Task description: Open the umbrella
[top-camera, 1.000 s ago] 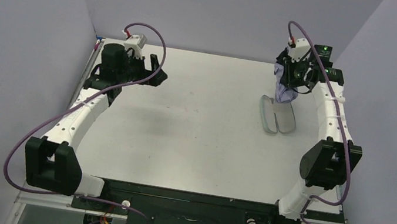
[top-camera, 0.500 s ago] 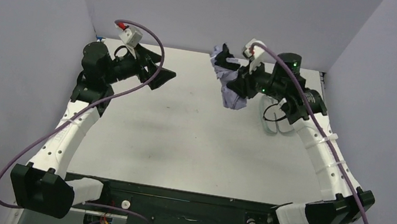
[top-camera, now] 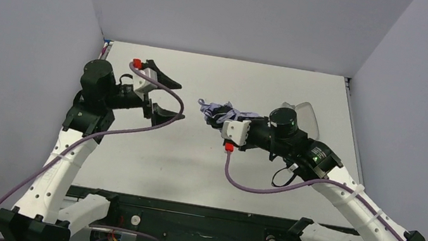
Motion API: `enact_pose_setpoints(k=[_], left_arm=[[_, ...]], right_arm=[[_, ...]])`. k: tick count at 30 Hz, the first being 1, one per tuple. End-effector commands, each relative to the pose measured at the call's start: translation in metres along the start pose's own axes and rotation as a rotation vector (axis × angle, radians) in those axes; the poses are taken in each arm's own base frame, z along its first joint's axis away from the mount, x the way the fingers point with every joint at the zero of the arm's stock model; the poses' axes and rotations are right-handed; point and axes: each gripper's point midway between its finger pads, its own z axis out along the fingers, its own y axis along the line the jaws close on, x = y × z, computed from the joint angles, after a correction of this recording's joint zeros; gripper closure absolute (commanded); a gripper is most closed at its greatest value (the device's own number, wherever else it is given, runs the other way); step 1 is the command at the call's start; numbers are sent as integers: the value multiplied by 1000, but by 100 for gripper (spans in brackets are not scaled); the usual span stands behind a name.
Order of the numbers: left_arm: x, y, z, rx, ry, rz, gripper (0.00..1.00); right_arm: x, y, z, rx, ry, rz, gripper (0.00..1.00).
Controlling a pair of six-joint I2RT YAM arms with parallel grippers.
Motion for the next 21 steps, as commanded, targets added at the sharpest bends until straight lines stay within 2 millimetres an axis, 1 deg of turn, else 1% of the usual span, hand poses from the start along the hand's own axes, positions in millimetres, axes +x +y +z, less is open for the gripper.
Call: enact_pose_setpoints(k=[1, 2, 3, 4, 5, 6, 7, 8, 9, 10, 11, 13, 14, 15, 16, 19, 20, 21], left_arm=[[18, -23, -5, 86, 89, 167, 15], [26, -25, -5, 104, 120, 201, 16], [25, -29, -2, 117, 133, 232, 18], [34, -29, -1, 123, 169, 257, 20], [35, -33, 3, 145, 178, 269, 22], [38, -31, 5, 135, 195, 286, 22], [41, -34, 10, 145, 199, 290, 23], [39, -29, 13, 120, 196, 305, 23], [41, -30, 16, 118, 191, 305, 22], [35, -24, 19, 86, 172, 318, 22], [37, -24, 21, 82, 170, 315, 21], [37, -23, 27, 75, 167, 324, 21], [35, -24, 30, 79, 173, 334, 22], [39, -23, 34, 85, 186, 326, 23], [37, -24, 36, 86, 192, 326, 26], [43, -23, 43, 87, 221, 314, 35], [46, -23, 43, 79, 236, 312, 40], [48, -22, 43, 76, 246, 313, 41]], right_arm=[[-22, -47, -19, 200, -23, -360, 100], [-21, -45, -19, 194, -21, -415, 100], [-23, -42, -19, 189, -27, -440, 100], [-25, -40, -19, 184, -29, -476, 100], [-25, -39, -18, 179, -31, -490, 100], [-28, -38, -18, 177, -36, -509, 100], [-29, -38, -18, 177, -39, -515, 100], [-32, -39, -19, 179, -46, -527, 100], [-33, -39, -19, 178, -50, -533, 100], [-35, -38, -19, 175, -54, -545, 100], [-36, -38, -20, 176, -58, -553, 100], [-39, -35, -20, 171, -69, -572, 100], [-40, -32, -19, 162, -73, -585, 100], [-41, -31, -19, 160, -75, -599, 100], [-42, -30, -19, 156, -80, -605, 100], [-41, -30, -18, 158, -75, -613, 100], [-40, -31, -19, 162, -70, -613, 100], [-40, -31, -20, 165, -68, -616, 100]])
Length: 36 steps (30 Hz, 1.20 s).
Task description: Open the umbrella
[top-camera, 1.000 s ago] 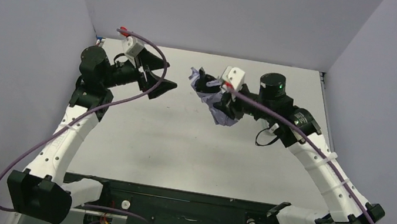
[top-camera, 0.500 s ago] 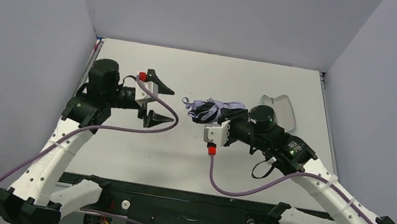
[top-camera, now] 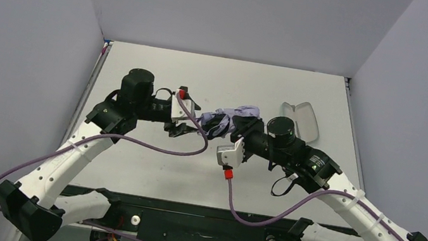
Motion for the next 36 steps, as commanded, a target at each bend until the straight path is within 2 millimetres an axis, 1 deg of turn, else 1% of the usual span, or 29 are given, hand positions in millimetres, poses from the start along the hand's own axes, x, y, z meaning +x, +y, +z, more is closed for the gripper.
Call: enact_pose_setpoints(k=[1, 2, 4, 5, 6, 7, 8, 9, 13, 14, 15, 16, 17, 18, 19, 20, 21, 22, 25, 27, 30, 31, 32, 33, 34, 35, 36], left_arm=[[-6, 14, -1, -60, 36, 44, 43], [-3, 13, -2, -65, 51, 47, 44], [-1, 13, -5, -74, 72, 52, 54], [-2, 15, -7, -80, 76, 55, 69], [-2, 15, -9, -87, 86, 50, 76], [-5, 16, -12, -97, 83, 55, 90], [-5, 16, -13, -104, 85, 52, 96], [-7, 14, -16, -110, 80, 56, 100], [-8, 7, -27, -134, 77, 75, 100], [-3, 6, -29, -138, 90, 75, 100], [-4, 5, -34, -148, 92, 81, 100], [2, 6, -38, -154, 109, 77, 100], [2, 6, -42, -159, 114, 80, 100], [6, 7, -47, -163, 122, 63, 100], [8, 4, -49, -148, 126, 51, 100], [8, 8, -55, -163, 130, 43, 100], [11, 5, -56, -145, 136, 31, 100], [12, 8, -60, -153, 143, 27, 100], [19, 4, -67, -139, 172, 15, 100], [24, 4, -74, -148, 191, 13, 100], [27, 6, -78, -164, 205, 8, 100], [23, 8, -79, -175, 194, 0, 82], [20, 9, -78, -178, 185, -9, 68], [11, 11, -76, -181, 157, -19, 43], [9, 13, -73, -176, 149, -33, 35], [0, 11, -69, -168, 133, -45, 27], [0, 12, -63, -159, 140, -75, 25]], right_arm=[[-8, -40, -19, 157, -14, -67, 100], [-8, -38, -21, 157, -11, -72, 100], [-7, -35, -23, 156, -6, -78, 100], [-5, -33, -23, 151, 2, -79, 100], [-3, -30, -23, 146, 9, -83, 100], [-1, -28, -23, 141, 16, -84, 100], [3, -25, -24, 135, 30, -85, 100], [5, -24, -25, 134, 38, -84, 100], [22, -18, -29, 118, 91, -74, 100], [29, -16, -31, 108, 109, -75, 100], [36, -16, -34, 108, 130, -73, 100], [39, -13, -36, 100, 136, -71, 100], [45, -13, -40, 102, 153, -71, 100], [48, -10, -41, 90, 157, -69, 100], [52, -9, -44, 88, 169, -67, 100], [54, -7, -44, 81, 173, -65, 100], [58, -6, -46, 80, 183, -63, 100], [59, -4, -47, 75, 184, -61, 100], [67, -1, -49, 64, 203, -46, 100], [74, 3, -51, 48, 218, -43, 100], [76, 6, -51, 31, 219, -60, 100], [75, 8, -50, 22, 208, -60, 100], [74, 9, -48, 14, 201, -66, 100], [72, 12, -47, 2, 189, -67, 100], [71, 12, -44, -9, 182, -74, 100], [70, 15, -42, -22, 175, -76, 100], [68, 15, -39, -32, 169, -83, 100]])
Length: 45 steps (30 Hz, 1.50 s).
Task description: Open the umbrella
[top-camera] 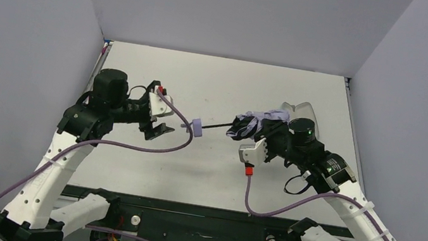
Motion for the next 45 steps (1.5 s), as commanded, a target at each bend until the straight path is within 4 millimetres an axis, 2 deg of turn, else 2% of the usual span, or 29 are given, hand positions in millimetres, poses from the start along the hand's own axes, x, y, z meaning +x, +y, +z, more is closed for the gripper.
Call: enact_pose_setpoints(k=[1, 2, 3, 4, 5, 6, 7, 11, 17, 23, 25, 28, 31, 35, 41, 45], left_arm=[[-45, 1, 3, 16, -69, -9, 23], [-45, 1, 10, 25, -51, -43, 23], [-53, -1, 14, 23, -43, -35, 22], [-48, -1, 22, 35, -10, -71, 22], [-59, -5, 25, 53, -18, -61, 22], [-52, -6, 34, 71, 21, -86, 22], [-60, -10, 37, 84, 20, -77, 22], [-47, -15, 68, 104, 151, -108, 22], [-31, -32, 92, 131, 278, -108, 26], [-4, -42, 114, 128, 418, -142, 35], [2, -40, 118, 113, 449, -136, 43], [13, -37, 119, 91, 496, -127, 51], [33, -37, 113, 74, 570, -91, 56], [59, -33, 99, 27, 669, -45, 59], [84, -34, 79, 7, 770, -1, 62], [108, -36, 67, 2, 849, 28, 61]], right_arm=[[-10, -21, 0, 45, -42, -58, 100], [-12, -22, 2, 40, -47, -64, 100], [-12, -20, 3, 28, -45, -66, 100], [-14, -21, 4, 23, -49, -74, 100], [-14, -20, 4, 17, -46, -82, 100], [-16, -19, 6, 7, -44, -96, 100], [-15, -19, 6, 5, -38, -102, 100], [-18, -21, 8, -18, -3, -111, 100], [-17, -22, 8, -31, 52, -100, 100], [-20, -25, 6, -23, 57, -86, 100], [-20, -24, 6, -24, 61, -89, 100], [-21, -24, 5, -21, 66, -84, 100], [-20, -24, 3, -23, 82, -80, 100], [-16, -23, 0, -33, 113, -74, 100], [-11, -13, 0, -85, 156, -84, 100], [-7, -8, 2, -115, 183, -86, 100]])
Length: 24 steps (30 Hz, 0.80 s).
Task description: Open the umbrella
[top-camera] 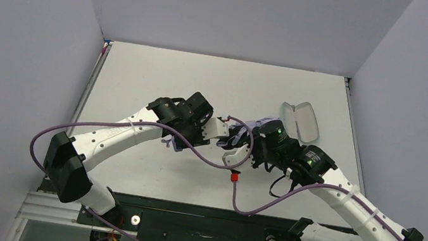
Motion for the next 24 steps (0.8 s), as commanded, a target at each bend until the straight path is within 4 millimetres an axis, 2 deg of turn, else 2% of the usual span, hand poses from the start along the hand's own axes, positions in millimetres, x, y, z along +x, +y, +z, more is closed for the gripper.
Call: enact_pose_setpoints(k=[1, 5, 9, 19, 24], left_arm=[[45, 10, -7, -74, 132, 35, 61], [70, 11, 3, -74, 189, 45, 61], [87, 16, 8, -77, 216, 42, 61], [108, 22, 10, -72, 237, 45, 61], [126, 21, 11, -61, 264, 64, 61]], right_arm=[[15, -28, -21, 85, 81, 26, 100], [18, -23, -20, 66, 97, 22, 100], [22, -18, -20, 47, 109, 23, 100], [36, -5, -22, 5, 136, 24, 100], [45, 3, -24, -14, 155, 29, 100]])
